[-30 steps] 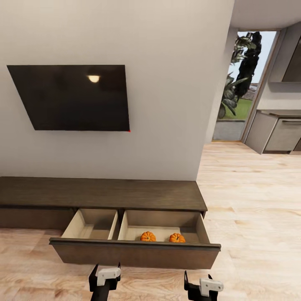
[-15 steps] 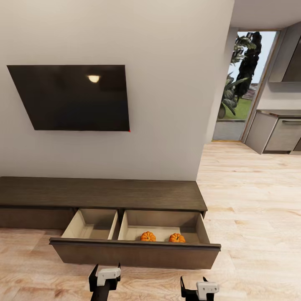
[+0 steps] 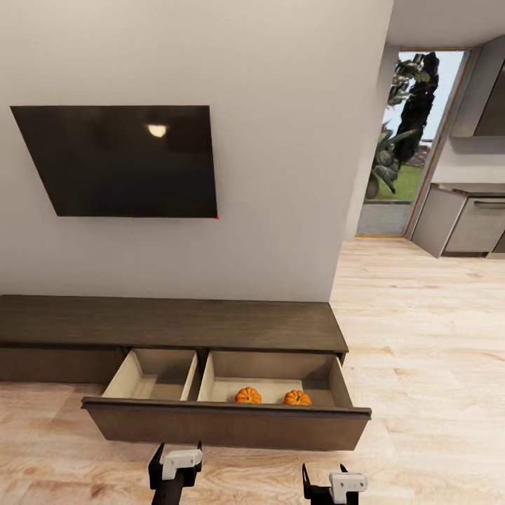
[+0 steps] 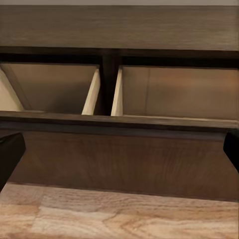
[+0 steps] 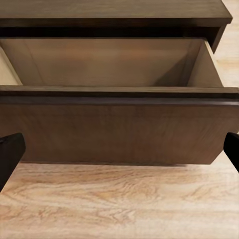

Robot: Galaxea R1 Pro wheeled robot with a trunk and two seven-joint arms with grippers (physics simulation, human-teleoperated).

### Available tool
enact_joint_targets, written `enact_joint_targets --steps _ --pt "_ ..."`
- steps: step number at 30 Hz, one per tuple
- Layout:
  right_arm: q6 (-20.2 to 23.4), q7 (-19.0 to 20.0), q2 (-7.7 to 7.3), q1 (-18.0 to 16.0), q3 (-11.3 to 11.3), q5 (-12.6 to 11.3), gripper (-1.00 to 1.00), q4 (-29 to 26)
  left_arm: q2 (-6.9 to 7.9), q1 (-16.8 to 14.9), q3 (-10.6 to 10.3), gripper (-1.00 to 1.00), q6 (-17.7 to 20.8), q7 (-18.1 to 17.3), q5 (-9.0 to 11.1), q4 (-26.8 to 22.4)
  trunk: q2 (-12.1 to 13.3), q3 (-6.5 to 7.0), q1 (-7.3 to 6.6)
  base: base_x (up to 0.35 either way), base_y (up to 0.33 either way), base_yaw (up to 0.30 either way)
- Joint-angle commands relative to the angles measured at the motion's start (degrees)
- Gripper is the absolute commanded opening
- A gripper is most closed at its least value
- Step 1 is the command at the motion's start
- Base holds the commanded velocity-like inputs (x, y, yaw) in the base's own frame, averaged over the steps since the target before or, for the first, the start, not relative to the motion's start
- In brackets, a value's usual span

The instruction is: Place each of the two pumpkins and all three candles from the living room inside a cabinet in the living room (use any cabinet), then make sure every cabinet is closed, and position the cauldron so it is next to a table in the living room.

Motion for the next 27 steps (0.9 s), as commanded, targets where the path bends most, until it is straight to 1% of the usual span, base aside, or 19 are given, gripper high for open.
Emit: enact_joint_targets --steps 1,3,5,6,8,9,11,12,13,14,17,22,27 --pt "-0.2 -0.4 -0.05 -0.1 0.5 -0.3 1.0 0.0 0.01 -0.1 -0.5 1.0 -0.2 0.5 0.2 0.0 -0.4 -0.24 0.22 0.0 0.0 0.0" --pt "-0.2 -0.5 -0.01 -0.1 0.4 -0.4 1.0 -0.1 0.02 -0.1 -0.5 1.0 -0.2 0.5 0.2 0.0 -1.3 -0.6 0.66 0.0 0.0 0.0" --pt "-0.5 -0.6 0.0 -0.1 -0.2 -0.5 1.0 -0.1 0.02 -0.1 -0.5 1.0 -0.2 0.5 0.2 0.0 -2.1 -0.96 1.1 0.0 0.0 0.0" --pt "-1.2 -0.6 0.03 -0.1 -1.5 -0.5 1.0 -0.1 0.02 -0.1 -0.5 1.0 -0.2 0.5 0.2 0.0 -2.5 -1.14 1.32 0.0 0.0 0.0" --pt "-2.1 -0.6 0.12 -0.1 -3.3 -0.6 1.0 -0.1 -0.01 -0.1 -0.5 1.0 -0.2 0.5 0.2 0.1 -3.3 -1.5 1.76 0.0 0.0 0.0" --pt "-2.7 -0.5 0.16 -0.1 -4.8 -0.6 1.0 -0.1 -0.01 -0.1 -0.5 1.0 -0.2 0.6 0.2 0.1 -3.7 -1.68 1.98 0.0 0.0 0.0" --pt "-3.2 -0.5 0.15 -0.1 -6.2 -0.6 1.0 -0.1 0.0 -0.1 -0.7 1.0 -0.2 0.6 0.1 0.1 -4.5 -2.04 2.42 0.0 0.0 0.0" --pt "-3.5 -0.5 0.13 -0.1 -6.7 -0.6 1.0 -0.1 0.01 -0.1 -1.2 1.0 -0.2 0.6 -0.7 0.1 -4.9 -2.22 2.64 0.0 0.0 0.0" --pt "-3.6 -0.5 0.13 -0.1 -6.9 -0.7 1.0 -0.1 0.01 -0.1 -1.5 1.0 -0.2 0.7 -1.3 0.1 -5.3 -2.4 2.86 0.0 0.0 0.0" --pt "-3.7 -0.4 0.12 -0.1 -7.2 -0.6 1.0 -0.1 -0.01 -0.1 -2.1 1.0 -0.2 0.8 -2.6 0.1 -5.7 -2.57 3.08 0.0 0.0 0.0" --pt "-3.8 -0.4 0.21 -0.1 -7.5 -0.7 1.0 -0.1 -0.04 -0.1 -2.6 1.0 -0.1 0.9 -4.4 0.1 -6.9 -3.11 3.74 0.0 0.0 0.0" --pt "-3.6 -0.3 0.54 -0.3 -7.4 0.0 1.0 -0.2 -0.06 -0.1 -2.9 1.0 0.0 0.9 -5.5 0.1 -8.9 -4.01 4.84 0.0 0.0 0.0" --pt "-3.4 -0.2 1.07 -0.7 -6.9 0.4 1.0 -0.2 -0.08 -0.1 -3.1 1.0 0.4 0.9 -5.7 0.1 -10.9 -4.91 5.93 0.0 0.0 0.0"
